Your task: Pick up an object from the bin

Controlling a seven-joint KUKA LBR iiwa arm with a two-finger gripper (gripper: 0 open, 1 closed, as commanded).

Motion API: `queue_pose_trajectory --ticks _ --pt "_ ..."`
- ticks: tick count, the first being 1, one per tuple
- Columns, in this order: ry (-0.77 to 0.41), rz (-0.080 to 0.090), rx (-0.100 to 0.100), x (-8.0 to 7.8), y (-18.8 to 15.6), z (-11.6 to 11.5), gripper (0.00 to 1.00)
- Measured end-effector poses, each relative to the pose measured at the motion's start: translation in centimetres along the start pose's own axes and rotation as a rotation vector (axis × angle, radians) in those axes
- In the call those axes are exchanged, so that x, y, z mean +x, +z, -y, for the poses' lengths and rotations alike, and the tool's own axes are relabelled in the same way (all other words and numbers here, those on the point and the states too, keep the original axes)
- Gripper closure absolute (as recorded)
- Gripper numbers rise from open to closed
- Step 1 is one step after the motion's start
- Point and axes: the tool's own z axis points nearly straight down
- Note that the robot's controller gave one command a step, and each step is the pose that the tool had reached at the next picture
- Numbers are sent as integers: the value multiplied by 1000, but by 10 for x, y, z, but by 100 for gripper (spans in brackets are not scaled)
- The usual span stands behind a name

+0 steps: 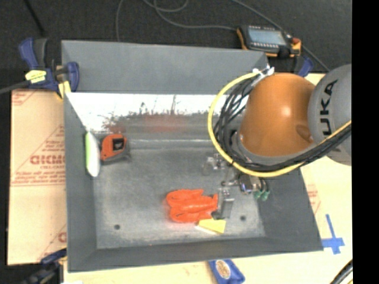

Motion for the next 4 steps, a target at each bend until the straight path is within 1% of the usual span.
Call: queue_pose_trajectory --ticks 1,2,3,4 --pt "1 9 -1 -1 -4 0 0" --pt "8 15 -1 -4 59 3 0" --pt "-1 4 0 0 111 3 0" --pt "130 7 -1 -8 78 7 0"
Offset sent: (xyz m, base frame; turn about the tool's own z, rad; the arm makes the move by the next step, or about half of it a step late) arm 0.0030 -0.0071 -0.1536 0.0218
